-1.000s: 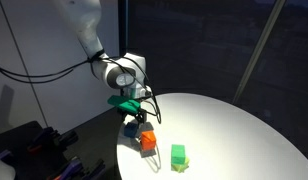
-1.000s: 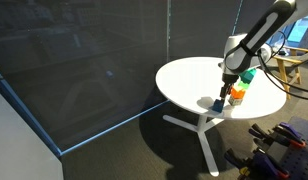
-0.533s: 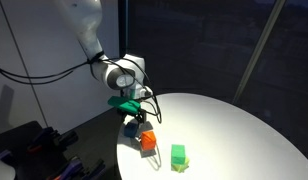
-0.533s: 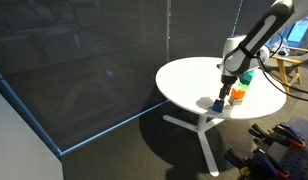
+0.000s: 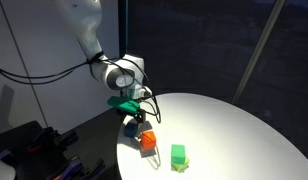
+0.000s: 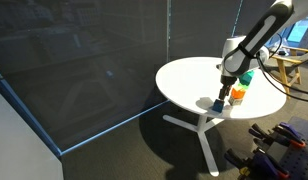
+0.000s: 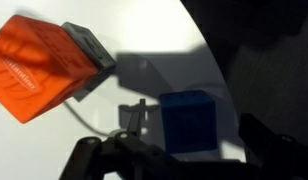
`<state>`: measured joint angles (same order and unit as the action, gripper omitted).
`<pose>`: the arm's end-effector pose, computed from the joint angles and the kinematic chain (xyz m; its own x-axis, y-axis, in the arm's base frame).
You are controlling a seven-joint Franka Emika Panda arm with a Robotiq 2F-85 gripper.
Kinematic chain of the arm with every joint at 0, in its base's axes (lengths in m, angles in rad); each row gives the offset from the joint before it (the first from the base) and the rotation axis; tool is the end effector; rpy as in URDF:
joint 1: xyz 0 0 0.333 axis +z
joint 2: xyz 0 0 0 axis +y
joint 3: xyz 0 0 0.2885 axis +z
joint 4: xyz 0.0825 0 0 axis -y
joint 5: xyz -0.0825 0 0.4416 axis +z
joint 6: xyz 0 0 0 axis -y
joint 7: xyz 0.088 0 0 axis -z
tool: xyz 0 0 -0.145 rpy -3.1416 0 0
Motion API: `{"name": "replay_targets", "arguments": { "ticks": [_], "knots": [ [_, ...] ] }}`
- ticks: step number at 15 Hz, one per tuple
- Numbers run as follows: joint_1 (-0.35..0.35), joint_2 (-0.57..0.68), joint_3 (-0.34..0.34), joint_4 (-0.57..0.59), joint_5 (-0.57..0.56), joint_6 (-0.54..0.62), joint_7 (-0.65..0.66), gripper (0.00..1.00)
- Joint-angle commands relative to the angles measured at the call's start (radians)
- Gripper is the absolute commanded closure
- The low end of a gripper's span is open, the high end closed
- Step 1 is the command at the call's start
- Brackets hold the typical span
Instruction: Put the blue block on the orange block
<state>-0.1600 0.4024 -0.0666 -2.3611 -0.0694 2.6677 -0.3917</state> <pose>0.4887 -0.1171 0.0339 0.9674 0.2284 -0.1096 0.2309 -0.9729 0.0106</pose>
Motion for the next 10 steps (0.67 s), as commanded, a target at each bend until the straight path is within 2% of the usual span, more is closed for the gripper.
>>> {"name": "replay_targets", "arguments": {
  "ticks": [1, 10],
  "knots": [
    [-0.009, 0.003, 0.013, -0.006, -0.018, 0.026, 0.007, 0.0],
    [-0.006, 0.051, 0.01, 0.01, -0.032, 0.074, 0.013, 0.0]
  ]
}}
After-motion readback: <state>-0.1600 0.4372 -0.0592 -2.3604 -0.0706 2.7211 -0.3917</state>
